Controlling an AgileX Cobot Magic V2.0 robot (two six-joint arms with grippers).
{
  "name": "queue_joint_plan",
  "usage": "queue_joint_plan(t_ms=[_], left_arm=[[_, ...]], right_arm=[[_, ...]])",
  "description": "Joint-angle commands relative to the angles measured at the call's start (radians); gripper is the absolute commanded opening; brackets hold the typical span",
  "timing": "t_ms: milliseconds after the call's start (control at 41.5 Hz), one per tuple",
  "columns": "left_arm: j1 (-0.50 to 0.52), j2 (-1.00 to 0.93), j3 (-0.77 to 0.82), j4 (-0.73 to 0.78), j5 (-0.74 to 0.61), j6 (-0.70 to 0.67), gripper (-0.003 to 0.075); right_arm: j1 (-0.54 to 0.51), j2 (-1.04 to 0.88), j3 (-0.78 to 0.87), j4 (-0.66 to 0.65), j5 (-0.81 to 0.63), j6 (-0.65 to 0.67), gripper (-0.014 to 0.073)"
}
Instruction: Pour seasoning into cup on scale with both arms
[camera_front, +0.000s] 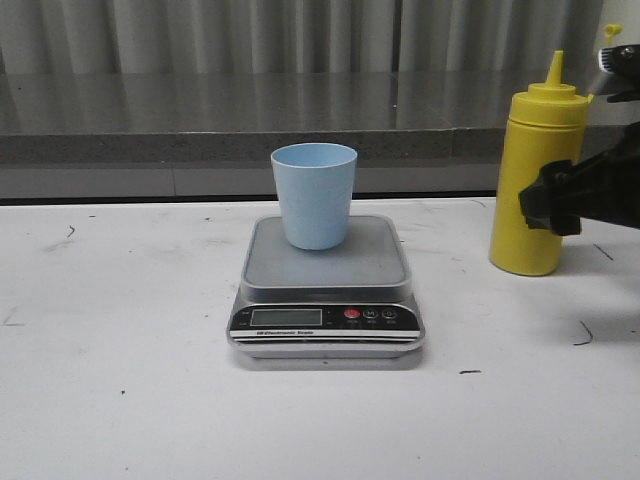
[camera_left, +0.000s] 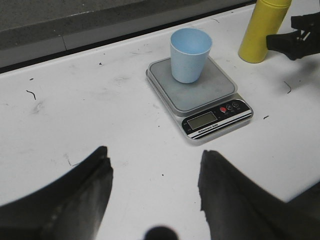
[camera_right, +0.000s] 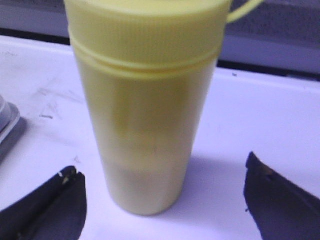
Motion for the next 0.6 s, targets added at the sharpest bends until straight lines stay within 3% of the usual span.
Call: queue_joint_plan(t_ms=[0, 169, 410, 579], left_arm=[[-0.001, 0.005, -0.028, -0.004, -0.078, -0.011, 0.0387], [-0.001, 0.005, -0.028, -0.004, -0.078, -0.011, 0.0386], [-0.001, 0.005, -0.028, -0.004, -0.078, -0.011, 0.0386], [-0.001, 0.005, -0.028, -0.004, -0.078, -0.011, 0.0386]], right_arm=[[-0.002, -0.119, 0.011, 0.009, 0.103, 0.045, 0.0654], [0.000, -0.263, -0.041, -0.063, 0.559, 0.093, 0.0654], [0.062, -0.410, -0.193, -0.008, 1.180, 0.034, 0.0654], [0.103, -0.541, -0.239, 0.038, 1.356, -0.034, 0.0654]])
